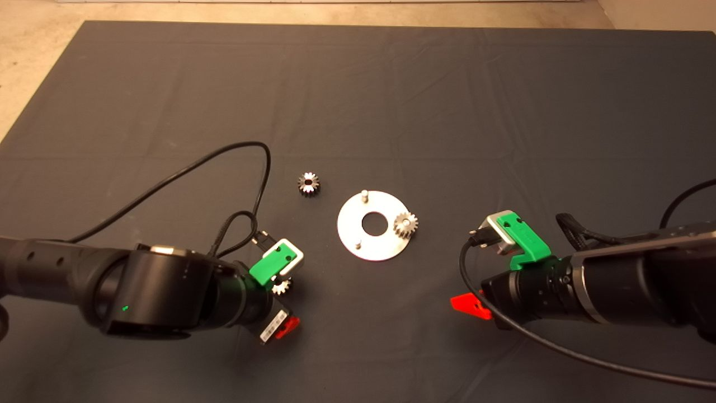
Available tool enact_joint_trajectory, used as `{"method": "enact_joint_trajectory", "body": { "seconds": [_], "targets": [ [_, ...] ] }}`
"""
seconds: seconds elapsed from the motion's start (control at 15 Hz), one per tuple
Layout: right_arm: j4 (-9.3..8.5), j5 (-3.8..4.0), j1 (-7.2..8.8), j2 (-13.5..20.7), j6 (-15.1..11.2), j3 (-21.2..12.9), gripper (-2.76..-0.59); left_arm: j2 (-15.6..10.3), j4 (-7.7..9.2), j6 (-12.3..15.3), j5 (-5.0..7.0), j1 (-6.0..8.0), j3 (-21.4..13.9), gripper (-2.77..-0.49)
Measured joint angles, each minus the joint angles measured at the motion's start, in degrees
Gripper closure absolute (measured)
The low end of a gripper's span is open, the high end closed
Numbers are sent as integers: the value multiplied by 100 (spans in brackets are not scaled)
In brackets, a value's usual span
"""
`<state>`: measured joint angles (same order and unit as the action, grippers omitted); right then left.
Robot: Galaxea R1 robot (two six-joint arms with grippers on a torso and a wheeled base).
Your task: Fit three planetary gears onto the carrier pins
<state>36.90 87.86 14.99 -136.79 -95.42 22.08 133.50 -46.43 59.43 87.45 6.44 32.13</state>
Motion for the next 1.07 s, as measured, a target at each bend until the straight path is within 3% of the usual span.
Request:
{"method": "enact_joint_trajectory", "body": {
  "seconds": [0.4,1.07],
  "targets": [
    [22,-4,-183,13,107,0,-220,46,6,-172,-2,116,155,-236],
    [26,-2,-212,13,127,0,-220,46,5,-233,0,122,241,-236]
  ]
}}
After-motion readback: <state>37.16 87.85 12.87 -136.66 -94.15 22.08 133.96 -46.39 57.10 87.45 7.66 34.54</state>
